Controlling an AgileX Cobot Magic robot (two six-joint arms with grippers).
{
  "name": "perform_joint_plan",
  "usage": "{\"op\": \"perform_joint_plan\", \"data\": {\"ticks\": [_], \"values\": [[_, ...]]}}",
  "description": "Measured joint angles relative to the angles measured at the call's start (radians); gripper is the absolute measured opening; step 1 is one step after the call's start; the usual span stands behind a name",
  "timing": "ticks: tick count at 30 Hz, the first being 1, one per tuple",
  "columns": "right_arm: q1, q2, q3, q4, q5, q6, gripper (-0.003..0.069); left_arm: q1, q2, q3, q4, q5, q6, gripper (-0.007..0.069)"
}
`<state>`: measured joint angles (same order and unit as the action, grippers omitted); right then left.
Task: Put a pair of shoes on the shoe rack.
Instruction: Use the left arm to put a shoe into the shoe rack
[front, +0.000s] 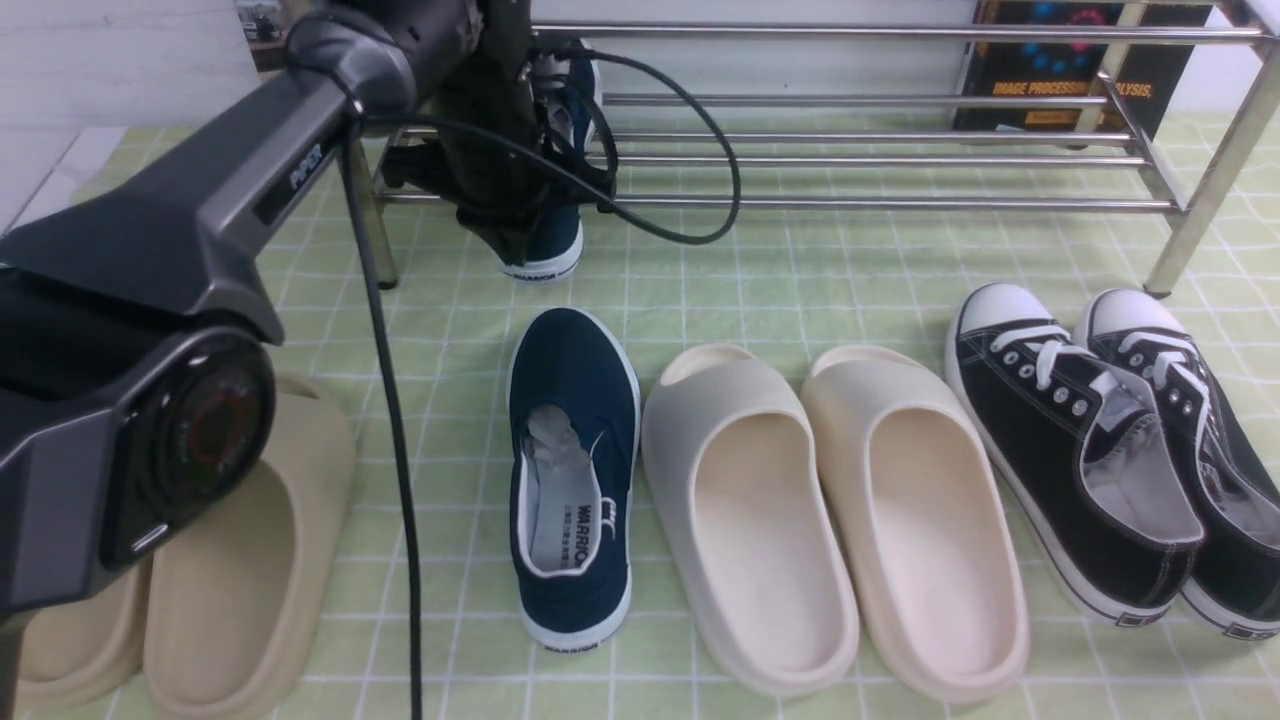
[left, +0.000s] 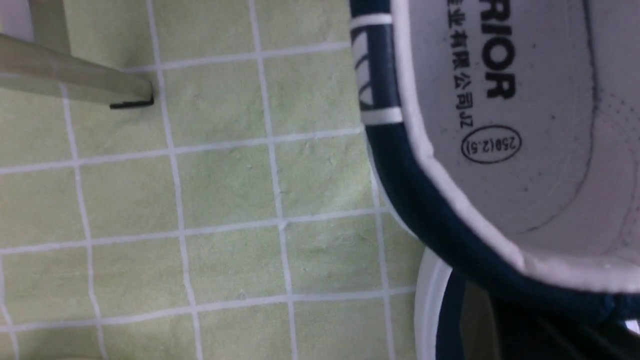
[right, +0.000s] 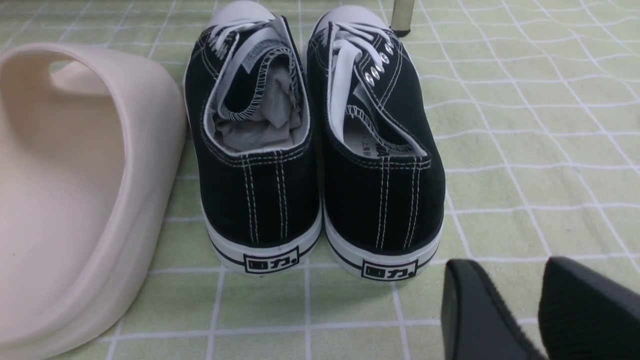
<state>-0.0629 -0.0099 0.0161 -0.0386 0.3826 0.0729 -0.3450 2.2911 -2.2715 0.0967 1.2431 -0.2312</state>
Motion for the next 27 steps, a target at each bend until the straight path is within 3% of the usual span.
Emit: {"op": "perform_joint_plan", "data": {"ticks": [10,21,27], "values": [[0.0,0.0,0.0,0.0,0.0,0.0,0.0239,0.031,0.003,-0.071,0.04,-0.044,-0.052,-0.0013],[0.0,0.0,0.0,0.0,0.0,0.0,0.0239,0.032,0.034,-0.072,-0.012,-0.093,-0.055,-0.0013],[0.0,0.0,0.0,0.0,0.0,0.0,0.0239,0.032,-0.004,-0.098,0.019,-0.047,-0.046,-0.0013]]}}
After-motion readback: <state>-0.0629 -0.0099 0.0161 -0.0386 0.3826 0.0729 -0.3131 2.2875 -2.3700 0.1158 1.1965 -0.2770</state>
